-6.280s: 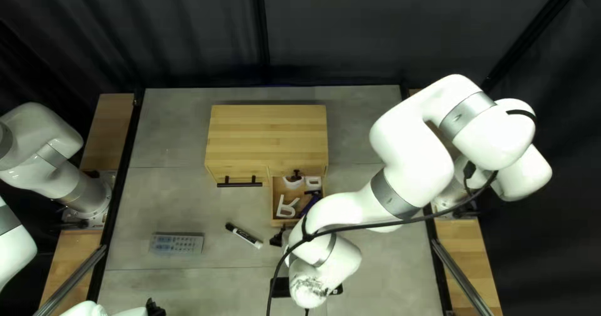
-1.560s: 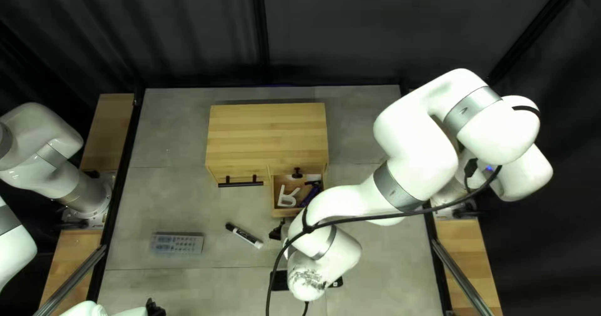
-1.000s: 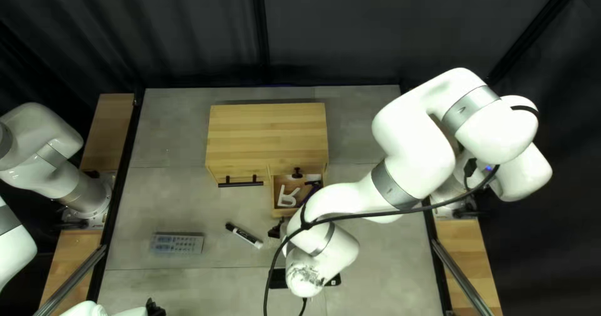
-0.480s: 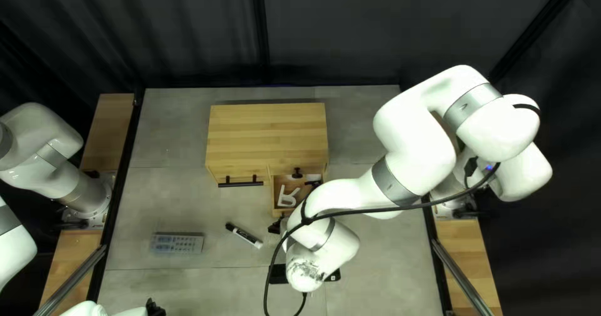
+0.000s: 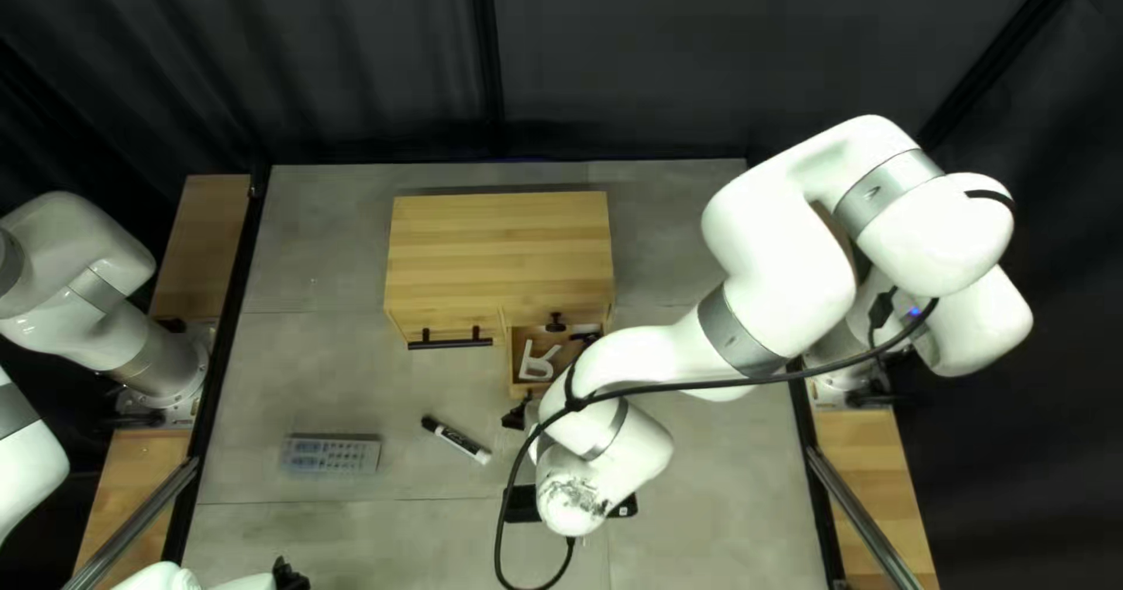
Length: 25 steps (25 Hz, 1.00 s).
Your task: Open drawers and place objects into drawer and close
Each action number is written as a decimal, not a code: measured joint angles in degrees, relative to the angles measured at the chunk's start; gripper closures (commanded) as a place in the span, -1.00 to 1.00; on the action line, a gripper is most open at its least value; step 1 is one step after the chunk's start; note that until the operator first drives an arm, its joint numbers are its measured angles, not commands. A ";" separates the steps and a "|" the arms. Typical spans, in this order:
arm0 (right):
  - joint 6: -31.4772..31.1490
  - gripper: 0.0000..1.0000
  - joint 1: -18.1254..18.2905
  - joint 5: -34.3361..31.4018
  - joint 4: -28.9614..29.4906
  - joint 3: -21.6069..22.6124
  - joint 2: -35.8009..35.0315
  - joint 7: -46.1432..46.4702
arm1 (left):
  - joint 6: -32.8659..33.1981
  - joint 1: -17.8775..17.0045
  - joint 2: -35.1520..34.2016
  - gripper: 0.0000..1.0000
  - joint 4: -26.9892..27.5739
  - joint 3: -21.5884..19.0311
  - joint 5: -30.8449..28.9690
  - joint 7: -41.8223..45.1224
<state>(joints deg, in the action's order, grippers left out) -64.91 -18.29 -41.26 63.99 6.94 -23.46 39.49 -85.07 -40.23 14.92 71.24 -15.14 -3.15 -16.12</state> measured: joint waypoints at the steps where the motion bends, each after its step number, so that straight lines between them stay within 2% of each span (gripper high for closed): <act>1: 0.08 -1.00 0.06 -0.05 -0.09 -0.04 0.03 0.05 | 0.00 0.00 0.00 -1.00 0.00 0.00 0.00 0.00; 25: 1.28 -1.00 1.38 -1.22 -2.00 -1.01 1.37 1.08 | 0.00 0.00 0.00 -1.00 0.00 0.00 0.00 0.00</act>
<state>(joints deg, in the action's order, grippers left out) -63.62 -16.91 -42.48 61.99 5.93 -22.09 40.57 -85.07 -40.23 14.92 71.24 -15.14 -3.15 -16.12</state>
